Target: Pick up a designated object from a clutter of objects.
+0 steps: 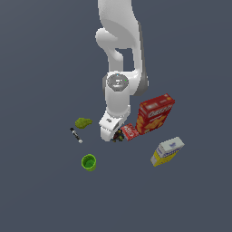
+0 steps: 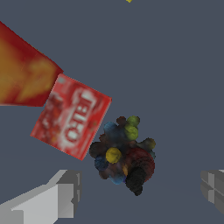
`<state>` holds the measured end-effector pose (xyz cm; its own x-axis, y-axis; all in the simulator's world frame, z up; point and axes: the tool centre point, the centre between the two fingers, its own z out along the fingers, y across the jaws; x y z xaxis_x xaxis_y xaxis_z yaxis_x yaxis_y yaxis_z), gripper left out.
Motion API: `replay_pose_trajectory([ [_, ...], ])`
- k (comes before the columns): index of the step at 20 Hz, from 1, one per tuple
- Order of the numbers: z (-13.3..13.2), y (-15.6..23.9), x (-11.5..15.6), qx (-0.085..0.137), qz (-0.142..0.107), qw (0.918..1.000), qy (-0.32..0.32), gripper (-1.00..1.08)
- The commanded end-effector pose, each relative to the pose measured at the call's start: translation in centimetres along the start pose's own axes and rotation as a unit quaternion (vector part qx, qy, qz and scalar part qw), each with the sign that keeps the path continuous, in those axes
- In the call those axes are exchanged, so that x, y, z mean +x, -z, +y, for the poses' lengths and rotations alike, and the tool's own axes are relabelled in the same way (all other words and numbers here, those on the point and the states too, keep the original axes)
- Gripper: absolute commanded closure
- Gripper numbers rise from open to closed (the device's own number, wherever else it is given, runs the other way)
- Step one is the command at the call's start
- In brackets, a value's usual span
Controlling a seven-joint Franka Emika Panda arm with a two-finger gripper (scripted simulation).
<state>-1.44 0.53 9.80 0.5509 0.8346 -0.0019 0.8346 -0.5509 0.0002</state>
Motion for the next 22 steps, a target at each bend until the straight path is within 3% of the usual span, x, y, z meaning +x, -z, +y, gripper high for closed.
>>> replay_pose_trajectory([
  [1,-0.2,-0.5,0.0,0.000,0.001,0.9999,0.015,-0.92],
  [12,-0.3,-1.5,-0.1,0.000,0.001,0.9997,0.026,-0.92],
  [22,-0.4,-5.4,-0.1,0.000,0.001,0.9996,0.028,-0.92],
])
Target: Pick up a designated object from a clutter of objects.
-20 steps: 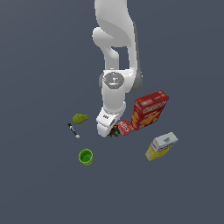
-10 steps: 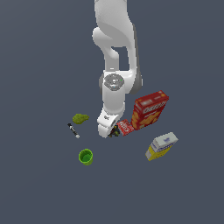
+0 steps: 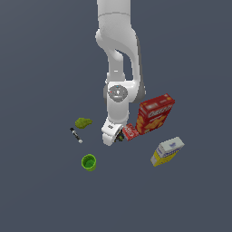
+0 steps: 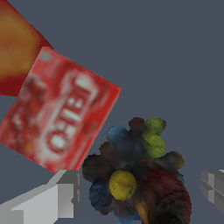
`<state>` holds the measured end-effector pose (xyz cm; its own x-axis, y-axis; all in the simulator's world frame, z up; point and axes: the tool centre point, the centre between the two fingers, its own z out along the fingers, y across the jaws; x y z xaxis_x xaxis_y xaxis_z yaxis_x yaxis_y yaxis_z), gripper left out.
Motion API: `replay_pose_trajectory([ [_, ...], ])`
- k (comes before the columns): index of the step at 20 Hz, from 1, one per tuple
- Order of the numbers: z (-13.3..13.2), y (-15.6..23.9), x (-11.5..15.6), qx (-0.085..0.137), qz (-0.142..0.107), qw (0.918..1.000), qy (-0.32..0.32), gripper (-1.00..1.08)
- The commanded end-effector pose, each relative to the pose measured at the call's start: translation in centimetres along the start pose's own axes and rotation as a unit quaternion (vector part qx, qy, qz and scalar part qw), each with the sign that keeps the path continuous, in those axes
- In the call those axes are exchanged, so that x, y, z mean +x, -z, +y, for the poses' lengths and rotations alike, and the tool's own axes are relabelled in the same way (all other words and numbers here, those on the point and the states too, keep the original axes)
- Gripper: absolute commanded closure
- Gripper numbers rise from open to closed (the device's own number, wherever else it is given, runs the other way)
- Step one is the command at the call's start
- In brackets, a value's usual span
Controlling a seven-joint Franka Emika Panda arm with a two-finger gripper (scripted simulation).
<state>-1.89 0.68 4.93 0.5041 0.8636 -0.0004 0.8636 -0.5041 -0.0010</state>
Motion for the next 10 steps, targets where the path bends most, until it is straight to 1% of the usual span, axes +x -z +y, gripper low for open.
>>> replay_pose_trajectory([
  [1,0.04,-0.77,0.00,0.000,0.000,1.0000,0.000,-0.92],
  [5,0.07,-1.18,0.04,0.000,0.000,1.0000,0.001,-0.92],
  [6,0.07,-1.18,0.04,0.000,0.000,1.0000,0.001,1.08],
  [10,0.07,-1.18,0.04,0.000,0.000,1.0000,0.001,1.08],
])
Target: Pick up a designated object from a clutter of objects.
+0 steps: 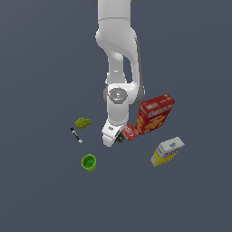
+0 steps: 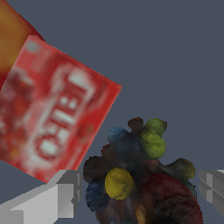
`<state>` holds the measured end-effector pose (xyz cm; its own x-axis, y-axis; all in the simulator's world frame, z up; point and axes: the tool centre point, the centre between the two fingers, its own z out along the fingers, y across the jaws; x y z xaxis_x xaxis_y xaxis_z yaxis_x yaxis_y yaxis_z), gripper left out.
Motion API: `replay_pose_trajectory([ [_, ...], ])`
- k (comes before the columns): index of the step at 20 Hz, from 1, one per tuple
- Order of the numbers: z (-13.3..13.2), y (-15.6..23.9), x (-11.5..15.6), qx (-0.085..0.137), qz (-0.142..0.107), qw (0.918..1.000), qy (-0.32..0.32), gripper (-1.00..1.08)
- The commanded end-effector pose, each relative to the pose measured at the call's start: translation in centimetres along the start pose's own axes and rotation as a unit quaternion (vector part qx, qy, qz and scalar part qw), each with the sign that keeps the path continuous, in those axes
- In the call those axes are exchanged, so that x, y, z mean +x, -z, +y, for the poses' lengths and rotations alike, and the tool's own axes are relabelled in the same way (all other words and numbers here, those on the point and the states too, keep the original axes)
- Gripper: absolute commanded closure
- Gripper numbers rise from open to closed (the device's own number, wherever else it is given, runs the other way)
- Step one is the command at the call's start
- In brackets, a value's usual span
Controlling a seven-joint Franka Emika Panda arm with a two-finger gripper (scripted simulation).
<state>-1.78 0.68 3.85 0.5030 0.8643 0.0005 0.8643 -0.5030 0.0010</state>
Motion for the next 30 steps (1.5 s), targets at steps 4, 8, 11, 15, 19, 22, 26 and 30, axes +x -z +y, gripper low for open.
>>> replay_pose_trajectory([
  [4,0.0,-0.1,0.0,0.000,0.000,1.0000,0.000,1.08],
  [8,0.1,0.2,0.1,-0.001,0.001,1.0000,0.000,1.08],
  [11,0.2,0.7,-0.1,-0.001,0.001,1.0000,0.000,1.08],
  [15,0.3,2.1,-0.5,-0.001,0.001,1.0000,0.000,1.08],
  [19,0.6,4.3,-1.2,-0.001,0.001,1.0000,0.000,1.08],
  [22,0.8,6.5,-1.8,-0.001,0.001,1.0000,0.000,1.08],
  [26,1.3,10.0,-2.9,-0.001,0.001,1.0000,0.001,1.08],
  [30,1.8,14.2,-4.1,-0.001,0.001,1.0000,0.001,1.08],
])
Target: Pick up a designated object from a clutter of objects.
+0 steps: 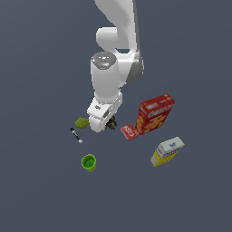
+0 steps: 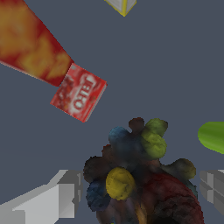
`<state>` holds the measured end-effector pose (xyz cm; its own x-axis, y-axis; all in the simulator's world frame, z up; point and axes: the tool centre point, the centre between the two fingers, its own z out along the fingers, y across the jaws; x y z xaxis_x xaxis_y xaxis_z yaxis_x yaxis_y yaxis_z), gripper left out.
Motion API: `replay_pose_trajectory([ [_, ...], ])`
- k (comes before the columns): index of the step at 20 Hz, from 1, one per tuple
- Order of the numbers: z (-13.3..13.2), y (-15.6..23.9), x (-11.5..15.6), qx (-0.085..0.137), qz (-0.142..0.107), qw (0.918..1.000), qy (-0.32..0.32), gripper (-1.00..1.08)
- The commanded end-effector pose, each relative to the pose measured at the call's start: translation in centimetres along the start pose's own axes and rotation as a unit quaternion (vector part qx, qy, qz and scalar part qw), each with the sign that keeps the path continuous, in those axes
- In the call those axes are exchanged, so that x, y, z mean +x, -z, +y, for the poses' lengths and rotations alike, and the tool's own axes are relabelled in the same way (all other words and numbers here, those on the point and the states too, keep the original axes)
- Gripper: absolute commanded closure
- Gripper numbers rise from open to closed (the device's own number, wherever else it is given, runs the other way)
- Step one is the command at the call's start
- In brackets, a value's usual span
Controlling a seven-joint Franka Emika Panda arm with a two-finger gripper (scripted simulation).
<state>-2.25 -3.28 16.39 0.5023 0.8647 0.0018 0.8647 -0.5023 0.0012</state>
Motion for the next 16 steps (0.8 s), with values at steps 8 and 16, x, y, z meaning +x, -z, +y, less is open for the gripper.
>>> replay_pose_trajectory([
  [8,1.3,9.9,-2.8,0.000,0.001,1.0000,0.000,1.08],
  [16,2.5,17.8,-5.1,0.001,0.000,1.0000,0.000,1.08],
])
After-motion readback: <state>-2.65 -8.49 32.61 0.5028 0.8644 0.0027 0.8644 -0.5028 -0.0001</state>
